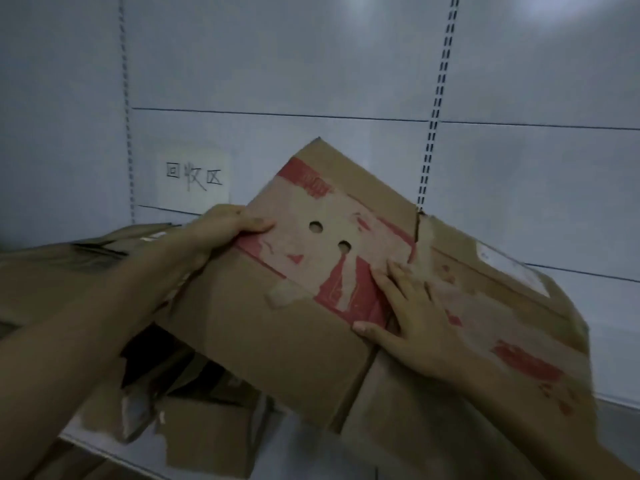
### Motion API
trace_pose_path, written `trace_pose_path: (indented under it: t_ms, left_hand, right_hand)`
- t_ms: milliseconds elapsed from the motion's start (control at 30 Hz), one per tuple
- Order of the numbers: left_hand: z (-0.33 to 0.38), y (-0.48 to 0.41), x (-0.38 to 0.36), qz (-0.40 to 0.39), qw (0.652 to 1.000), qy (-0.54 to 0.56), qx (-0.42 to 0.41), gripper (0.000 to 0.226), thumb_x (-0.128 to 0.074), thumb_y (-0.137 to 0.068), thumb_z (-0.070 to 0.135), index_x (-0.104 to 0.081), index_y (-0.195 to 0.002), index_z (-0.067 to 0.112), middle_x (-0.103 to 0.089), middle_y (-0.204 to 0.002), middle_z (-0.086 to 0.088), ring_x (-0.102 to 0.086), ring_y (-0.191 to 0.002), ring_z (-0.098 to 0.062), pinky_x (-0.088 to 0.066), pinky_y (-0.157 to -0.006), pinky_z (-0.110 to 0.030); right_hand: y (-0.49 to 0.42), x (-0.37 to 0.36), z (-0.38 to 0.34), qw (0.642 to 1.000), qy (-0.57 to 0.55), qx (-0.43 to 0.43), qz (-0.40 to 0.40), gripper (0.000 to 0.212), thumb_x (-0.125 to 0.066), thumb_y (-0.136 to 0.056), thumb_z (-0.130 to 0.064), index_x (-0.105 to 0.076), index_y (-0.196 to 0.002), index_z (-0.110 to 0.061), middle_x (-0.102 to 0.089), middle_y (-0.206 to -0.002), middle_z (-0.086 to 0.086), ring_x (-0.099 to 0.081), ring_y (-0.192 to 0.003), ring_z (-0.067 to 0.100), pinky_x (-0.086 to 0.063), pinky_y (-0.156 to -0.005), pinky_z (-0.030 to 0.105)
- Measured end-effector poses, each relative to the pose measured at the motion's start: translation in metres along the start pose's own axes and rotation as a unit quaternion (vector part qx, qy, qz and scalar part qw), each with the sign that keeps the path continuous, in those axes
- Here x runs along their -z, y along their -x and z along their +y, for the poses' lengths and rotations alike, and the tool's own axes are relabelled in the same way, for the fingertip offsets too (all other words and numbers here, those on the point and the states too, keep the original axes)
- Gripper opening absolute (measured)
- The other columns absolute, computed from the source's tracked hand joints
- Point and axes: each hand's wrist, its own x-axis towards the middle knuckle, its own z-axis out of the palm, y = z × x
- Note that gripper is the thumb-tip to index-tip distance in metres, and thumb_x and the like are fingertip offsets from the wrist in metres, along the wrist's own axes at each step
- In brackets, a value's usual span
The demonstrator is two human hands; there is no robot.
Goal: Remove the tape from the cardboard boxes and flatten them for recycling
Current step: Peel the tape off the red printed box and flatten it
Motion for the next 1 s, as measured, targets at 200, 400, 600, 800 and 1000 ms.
trace_pose_path:
  t_ms: [200,400,600,800,1000]
  left_hand:
    - [0.057,0.013,0.109,0.097,0.993,-0.063,0.024,0.029,-0.071,-0.078,0.035,-0.072,-0.092,0.009,-0.075,-0.082,-0.010,-0.072,-0.066,-0.021,-0.053,-0.065,-0.031]
    - [0.050,0.010,0.207,0.185,0.977,-0.097,0.039,0.030,-0.073,-0.074,0.038,-0.070,-0.087,0.011,-0.074,-0.070,-0.005,-0.070,-0.062,-0.021,-0.050,-0.065,-0.032]
    - [0.013,-0.039,0.325,0.193,0.979,-0.065,0.027,0.037,-0.075,-0.055,0.042,-0.070,-0.083,0.019,-0.074,-0.068,-0.002,-0.069,-0.055,-0.016,-0.047,-0.063,-0.030]
    - [-0.036,-0.134,0.459,0.300,0.901,-0.310,0.038,0.054,-0.078,-0.069,0.050,-0.068,-0.102,0.009,-0.065,-0.107,-0.013,-0.060,-0.084,-0.027,-0.046,-0.080,-0.036]
    - [-0.185,-0.212,0.408,0.071,0.846,-0.528,0.017,0.074,-0.040,-0.095,0.057,-0.018,-0.153,0.015,-0.017,-0.159,-0.012,-0.017,-0.146,-0.030,-0.016,-0.118,-0.044]
  right_hand:
    - [-0.070,0.029,-0.080,0.987,-0.087,0.108,0.078,0.093,-0.016,-0.069,-0.090,-0.008,-0.148,-0.041,-0.009,-0.158,-0.009,-0.009,-0.142,0.009,-0.001,-0.110,0.033]
    - [-0.143,0.008,-0.166,0.975,-0.089,0.180,0.100,0.086,-0.031,-0.077,-0.082,-0.026,-0.147,-0.033,-0.028,-0.154,-0.001,-0.025,-0.139,0.016,-0.016,-0.113,0.041]
    - [-0.227,-0.026,-0.246,0.975,-0.063,0.185,0.105,0.070,-0.032,-0.089,-0.067,-0.028,-0.147,-0.028,-0.030,-0.153,0.003,-0.027,-0.140,0.021,-0.018,-0.115,0.049]
    - [-0.323,-0.063,-0.308,0.984,-0.009,0.175,0.043,0.064,-0.035,-0.089,-0.064,-0.038,-0.141,-0.027,-0.050,-0.135,0.003,-0.045,-0.126,0.024,-0.034,-0.104,0.042]
    - [-0.331,-0.178,-0.302,0.968,0.017,0.043,-0.248,0.073,-0.021,-0.088,-0.072,-0.008,-0.151,-0.035,-0.008,-0.160,-0.001,-0.007,-0.146,0.020,-0.008,-0.117,0.048]
